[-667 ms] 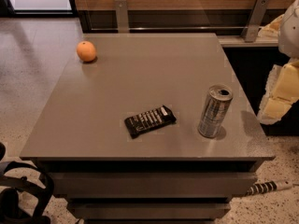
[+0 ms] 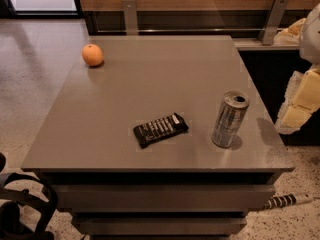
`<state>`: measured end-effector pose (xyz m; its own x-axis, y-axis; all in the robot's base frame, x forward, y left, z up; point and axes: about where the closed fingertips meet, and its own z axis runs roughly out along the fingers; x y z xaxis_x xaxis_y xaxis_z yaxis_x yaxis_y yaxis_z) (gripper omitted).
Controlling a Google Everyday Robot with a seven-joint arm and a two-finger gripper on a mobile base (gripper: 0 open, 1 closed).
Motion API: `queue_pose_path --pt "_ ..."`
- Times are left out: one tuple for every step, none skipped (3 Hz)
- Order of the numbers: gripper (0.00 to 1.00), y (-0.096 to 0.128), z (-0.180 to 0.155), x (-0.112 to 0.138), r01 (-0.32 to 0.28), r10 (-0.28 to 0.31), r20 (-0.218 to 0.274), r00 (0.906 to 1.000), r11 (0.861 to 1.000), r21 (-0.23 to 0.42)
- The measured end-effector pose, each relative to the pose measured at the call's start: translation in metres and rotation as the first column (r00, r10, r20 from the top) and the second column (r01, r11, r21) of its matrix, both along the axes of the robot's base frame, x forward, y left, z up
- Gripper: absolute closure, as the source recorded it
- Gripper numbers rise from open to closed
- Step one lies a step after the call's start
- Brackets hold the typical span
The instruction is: Move redbull can near orange
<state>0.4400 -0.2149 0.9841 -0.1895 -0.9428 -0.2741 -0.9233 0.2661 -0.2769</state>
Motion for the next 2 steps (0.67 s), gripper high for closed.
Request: queue_pose_path --pt "0.00 -0.025 -0.041 0.012 -0.044 0.042 0.013 0.9990 0.984 0.174" --pt "0.00 -0.029 -0.075 0.012 -0.128 0.119 0.047 0.9918 0.923 0.362"
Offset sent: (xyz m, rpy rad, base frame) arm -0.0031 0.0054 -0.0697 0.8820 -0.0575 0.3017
